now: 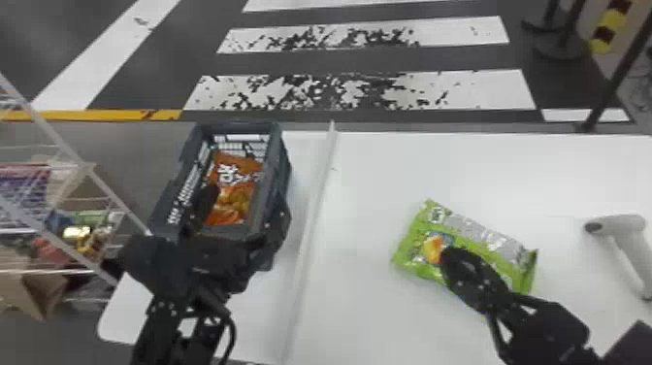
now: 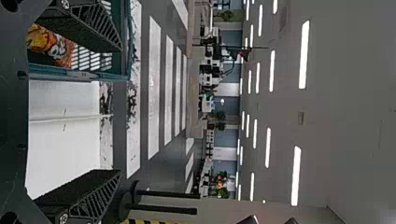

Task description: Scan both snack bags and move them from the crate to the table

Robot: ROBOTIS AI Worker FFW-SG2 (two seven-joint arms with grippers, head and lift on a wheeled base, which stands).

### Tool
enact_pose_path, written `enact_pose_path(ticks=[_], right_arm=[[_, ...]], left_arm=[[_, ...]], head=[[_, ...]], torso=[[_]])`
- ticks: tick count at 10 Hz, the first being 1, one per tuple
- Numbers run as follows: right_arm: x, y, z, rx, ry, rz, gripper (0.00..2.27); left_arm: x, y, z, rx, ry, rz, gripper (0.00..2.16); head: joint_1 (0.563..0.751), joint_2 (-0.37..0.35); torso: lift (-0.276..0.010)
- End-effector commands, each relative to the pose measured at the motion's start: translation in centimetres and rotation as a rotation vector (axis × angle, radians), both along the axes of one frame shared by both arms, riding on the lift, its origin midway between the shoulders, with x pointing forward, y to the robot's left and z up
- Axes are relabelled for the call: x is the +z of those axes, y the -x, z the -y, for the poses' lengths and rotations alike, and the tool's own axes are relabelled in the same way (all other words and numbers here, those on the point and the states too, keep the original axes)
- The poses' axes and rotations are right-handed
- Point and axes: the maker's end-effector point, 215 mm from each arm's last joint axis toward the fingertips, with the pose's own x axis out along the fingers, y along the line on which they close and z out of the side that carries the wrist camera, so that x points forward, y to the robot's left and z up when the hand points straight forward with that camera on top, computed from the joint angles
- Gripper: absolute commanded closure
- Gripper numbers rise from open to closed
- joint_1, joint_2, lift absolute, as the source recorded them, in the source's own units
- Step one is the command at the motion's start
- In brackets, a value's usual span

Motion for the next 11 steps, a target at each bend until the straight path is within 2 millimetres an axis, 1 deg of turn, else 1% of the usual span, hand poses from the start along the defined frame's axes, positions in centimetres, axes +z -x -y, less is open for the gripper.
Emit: enact_pose_path(ticks=[1,3,5,7,9,11], right_arm=[[-1.9,0.6,-4.0,0.086,0.035,-0.039,2.25],[-4.5,0.9,-7.9,0.168,0.087,-0.084,2.25],[-7.0,-0.1,-9.3,0.200,0.134,-0.122,2.26],[-9.2,-1.9,-9.8,0.210,0.180,-0.174,2.25],[-10.5,-4.0,-9.4,0.186,0.229,-0.197,2.25],[-11.9,-5.3,-9.1,0.166,0.291,-0.208,2.25]], left_arm=[[-0.5,0.4,-0.6,0.011,-0.004,-0.013,0.07],[-0.8,0.7,-0.7,0.009,-0.005,-0.020,0.08],[-0.7,0.8,-0.6,0.006,-0.004,-0.022,0.08],[-0.9,0.9,-0.4,0.000,-0.003,-0.028,0.08],[-0.7,0.9,-0.3,-0.004,-0.005,-0.025,0.08],[-0.4,1.0,-0.5,-0.005,-0.012,-0.032,0.08]], head=[[0.695,0.228],[0.695,0.319],[0.695,0.350],[0.695,0.350],[0.695,0.350],[0.695,0.350]], torso=[[-0.088],[-0.088],[-0.088],[-0.088],[-0.088],[-0.088]])
